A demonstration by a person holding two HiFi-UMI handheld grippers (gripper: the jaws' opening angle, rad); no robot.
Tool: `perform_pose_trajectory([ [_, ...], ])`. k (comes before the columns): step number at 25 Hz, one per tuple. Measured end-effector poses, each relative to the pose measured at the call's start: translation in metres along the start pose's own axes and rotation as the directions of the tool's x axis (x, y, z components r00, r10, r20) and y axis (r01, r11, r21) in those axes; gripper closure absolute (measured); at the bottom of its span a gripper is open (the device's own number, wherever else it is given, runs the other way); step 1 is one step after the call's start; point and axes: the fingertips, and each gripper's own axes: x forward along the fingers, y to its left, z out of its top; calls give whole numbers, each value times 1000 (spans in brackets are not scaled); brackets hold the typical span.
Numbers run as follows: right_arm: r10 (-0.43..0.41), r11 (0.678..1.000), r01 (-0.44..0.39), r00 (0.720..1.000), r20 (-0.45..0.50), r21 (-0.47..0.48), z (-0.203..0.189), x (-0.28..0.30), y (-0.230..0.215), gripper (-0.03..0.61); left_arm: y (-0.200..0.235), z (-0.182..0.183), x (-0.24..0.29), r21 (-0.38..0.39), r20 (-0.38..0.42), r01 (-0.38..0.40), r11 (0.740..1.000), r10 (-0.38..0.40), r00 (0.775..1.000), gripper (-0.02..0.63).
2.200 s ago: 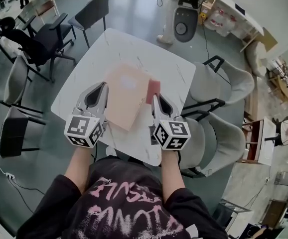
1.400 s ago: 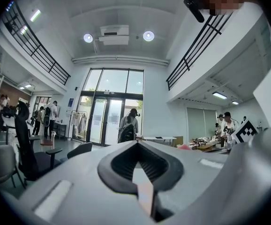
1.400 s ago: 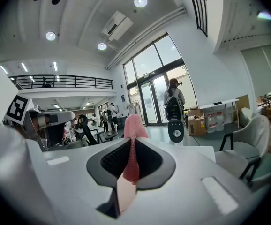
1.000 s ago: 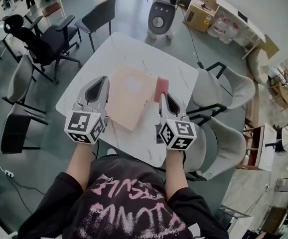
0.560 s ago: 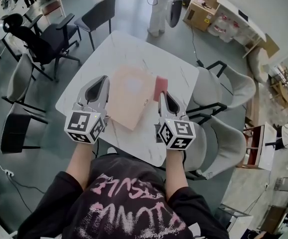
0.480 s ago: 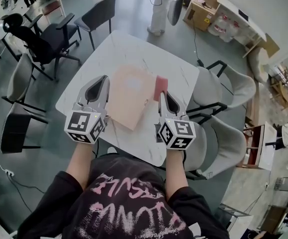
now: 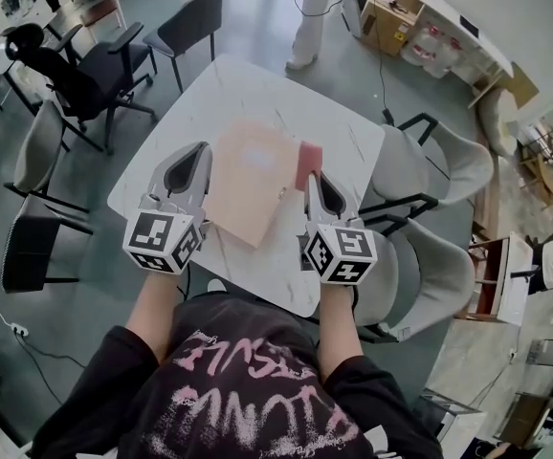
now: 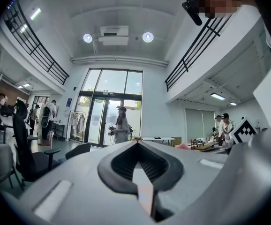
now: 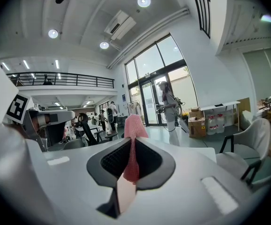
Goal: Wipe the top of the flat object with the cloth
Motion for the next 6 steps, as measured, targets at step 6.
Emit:
perform_pose_trajectory([
  [6, -1, 1000, 1, 1000, 3, 0, 1, -3, -2, 532, -4, 1, 0, 9, -5, 2, 1000, -2, 1000, 614],
])
